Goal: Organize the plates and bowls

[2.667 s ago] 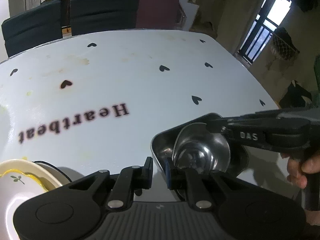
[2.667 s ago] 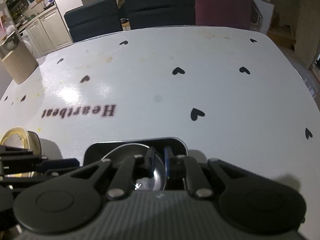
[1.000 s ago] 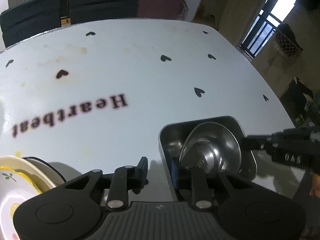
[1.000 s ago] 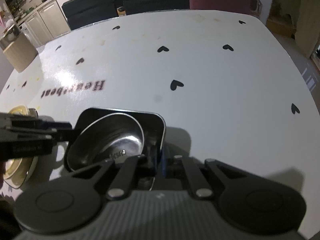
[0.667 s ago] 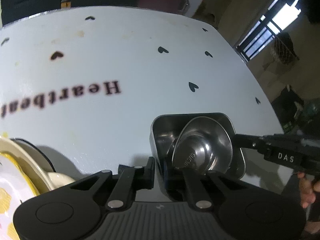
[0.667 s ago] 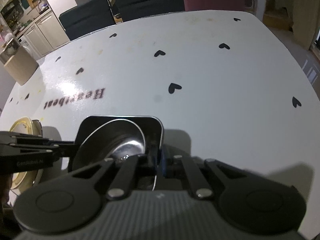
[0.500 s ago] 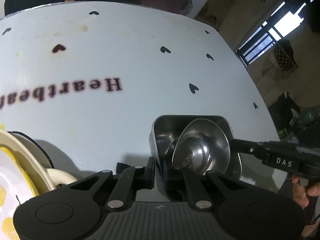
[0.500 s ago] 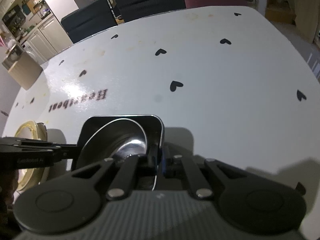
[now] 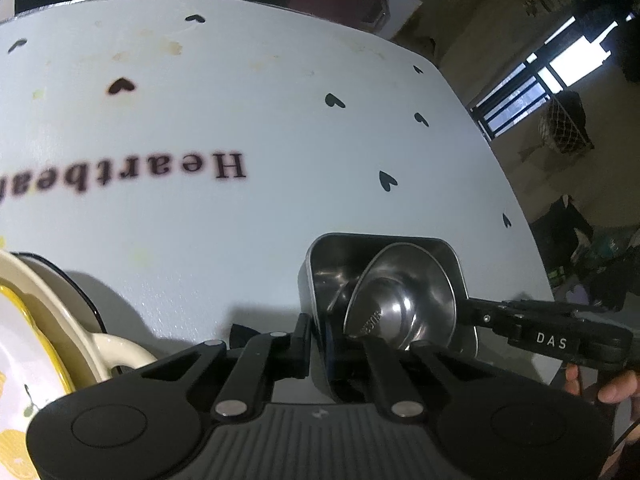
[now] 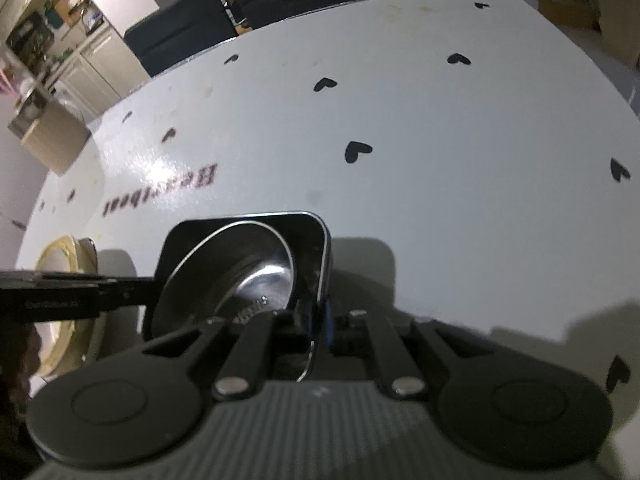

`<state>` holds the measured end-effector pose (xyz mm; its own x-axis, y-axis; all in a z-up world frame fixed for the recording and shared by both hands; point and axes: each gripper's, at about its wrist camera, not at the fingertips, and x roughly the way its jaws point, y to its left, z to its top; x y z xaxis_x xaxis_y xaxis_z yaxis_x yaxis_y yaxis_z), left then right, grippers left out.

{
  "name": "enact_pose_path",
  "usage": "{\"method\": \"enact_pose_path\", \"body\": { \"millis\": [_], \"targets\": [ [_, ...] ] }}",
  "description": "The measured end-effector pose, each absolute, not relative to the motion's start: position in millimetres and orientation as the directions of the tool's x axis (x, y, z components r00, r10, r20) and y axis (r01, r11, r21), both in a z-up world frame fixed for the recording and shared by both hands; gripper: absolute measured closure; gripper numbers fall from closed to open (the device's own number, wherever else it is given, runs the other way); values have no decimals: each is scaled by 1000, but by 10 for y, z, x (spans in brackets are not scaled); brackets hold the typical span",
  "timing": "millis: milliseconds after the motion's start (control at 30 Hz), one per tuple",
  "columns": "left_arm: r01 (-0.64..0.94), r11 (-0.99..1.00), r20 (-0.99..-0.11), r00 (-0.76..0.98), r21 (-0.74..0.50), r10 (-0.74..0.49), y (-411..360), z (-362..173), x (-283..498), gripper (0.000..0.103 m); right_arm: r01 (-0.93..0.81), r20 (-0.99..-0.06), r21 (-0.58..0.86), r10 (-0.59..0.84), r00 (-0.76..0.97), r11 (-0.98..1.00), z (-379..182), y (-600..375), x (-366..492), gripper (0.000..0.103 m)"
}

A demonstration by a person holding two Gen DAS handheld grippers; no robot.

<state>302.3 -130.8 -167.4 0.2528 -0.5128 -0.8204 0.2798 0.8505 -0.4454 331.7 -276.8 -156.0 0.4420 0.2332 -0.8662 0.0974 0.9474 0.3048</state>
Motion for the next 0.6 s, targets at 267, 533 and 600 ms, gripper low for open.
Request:
{"method": "enact_pose_path", "body": {
  "millis": [267,533,600],
  "targets": [
    [260,845,-814,244,-468,-527,-1267,-1682,3029,97,111,-871,323,250,424,940,-1579,-2784,3319,95],
    [255,812,-749,315,-525,-583,-1094,-1428,3003,97,108,-839,355,265,476,929,-1417,-2800,3269,95],
    [251,794,-720,335,-553,-608,-1027,-1343,2988,98,102,-815,378,278,508,920,-1338,-2801,3238,95]
  ]
}}
